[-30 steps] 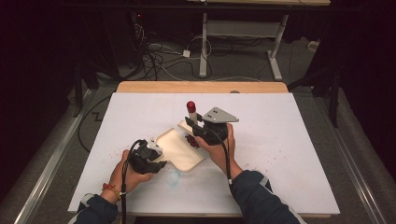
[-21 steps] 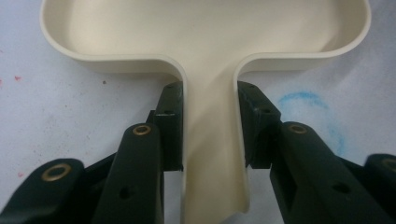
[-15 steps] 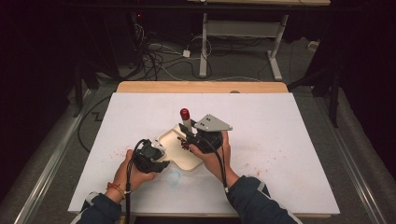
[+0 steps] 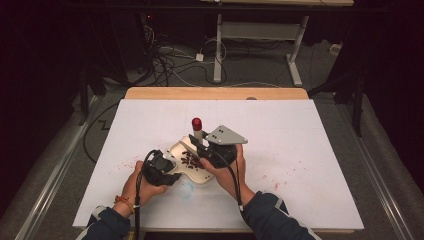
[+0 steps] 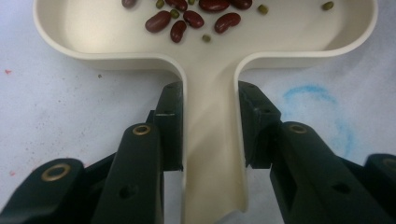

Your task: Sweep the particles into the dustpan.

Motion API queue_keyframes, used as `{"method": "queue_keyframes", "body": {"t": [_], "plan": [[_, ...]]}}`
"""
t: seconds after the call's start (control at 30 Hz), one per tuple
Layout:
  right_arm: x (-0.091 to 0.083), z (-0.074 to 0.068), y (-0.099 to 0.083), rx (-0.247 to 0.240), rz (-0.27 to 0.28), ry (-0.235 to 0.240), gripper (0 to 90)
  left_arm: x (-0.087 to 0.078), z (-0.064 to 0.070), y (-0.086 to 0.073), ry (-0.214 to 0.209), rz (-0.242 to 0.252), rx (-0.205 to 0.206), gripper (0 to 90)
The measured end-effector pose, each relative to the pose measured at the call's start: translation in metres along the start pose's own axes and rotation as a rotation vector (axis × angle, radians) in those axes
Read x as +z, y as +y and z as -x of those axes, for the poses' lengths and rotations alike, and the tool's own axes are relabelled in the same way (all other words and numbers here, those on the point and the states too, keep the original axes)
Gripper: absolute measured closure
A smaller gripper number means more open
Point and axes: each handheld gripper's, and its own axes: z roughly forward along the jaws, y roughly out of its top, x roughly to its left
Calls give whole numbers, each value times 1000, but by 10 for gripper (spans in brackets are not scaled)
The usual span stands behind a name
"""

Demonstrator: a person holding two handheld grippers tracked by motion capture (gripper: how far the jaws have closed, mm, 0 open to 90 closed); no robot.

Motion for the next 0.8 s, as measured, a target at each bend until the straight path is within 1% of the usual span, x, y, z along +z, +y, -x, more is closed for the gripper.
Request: {"method": "queue_keyframes", "body": {"t": [0.13, 0.17, 0.23, 0.27, 0.3, 0.33, 0.4, 0.43, 0.47, 0.57, 0.6, 0.63, 0.67, 0.7, 0.73, 0.8], "plan": [[-2, 5, 2, -7, 7, -27, 701, -1, -3, -3, -4, 13, 5, 639], [-3, 7, 3, -10, 11, -31, 701, -2, -4, -4, -11, 14, 1, 638], [-4, 14, 5, 2, 18, -42, 702, -3, -6, -5, -12, 16, -1, 638], [-6, 19, 5, 17, 25, -46, 702, -4, -9, -7, -15, 19, 0, 638], [-7, 21, 6, 23, 31, -51, 701, -6, -11, -10, -13, 23, 10, 638], [-9, 25, 7, 32, 37, -56, 701, -7, -12, -12, -13, 27, 8, 639], [-16, 31, 9, 34, 53, -69, 702, -9, -14, -15, -14, 26, 13, 638], [-16, 31, 9, 34, 53, -69, 702, -9, -15, -17, -14, 26, 10, 638], [-23, 36, 11, 45, 59, -70, 701, -10, -16, -20, -12, 21, 14, 638], [-31, 43, 12, 47, 58, -72, 701, -12, -16, -26, -10, 19, 24, 639], [-34, 45, 12, 44, 58, -76, 701, -12, -16, -31, -10, 12, 27, 639], [-38, 47, 11, 39, 57, -84, 701, -13, -16, -33, -9, 8, 33, 638], [-41, 49, 10, 43, 56, -90, 702, -13, -16, -33, -9, 8, 33, 639], [-41, 49, 10, 43, 56, -90, 702, -13, -15, -35, -9, 1, 40, 639], [-47, 54, 7, 30, 48, -110, 701, -14, -15, -37, -9, -4, 47, 639], [-50, 58, 3, 34, 29, -129, 701, -16, -13, -40, -10, -8, 55, 639]]}}
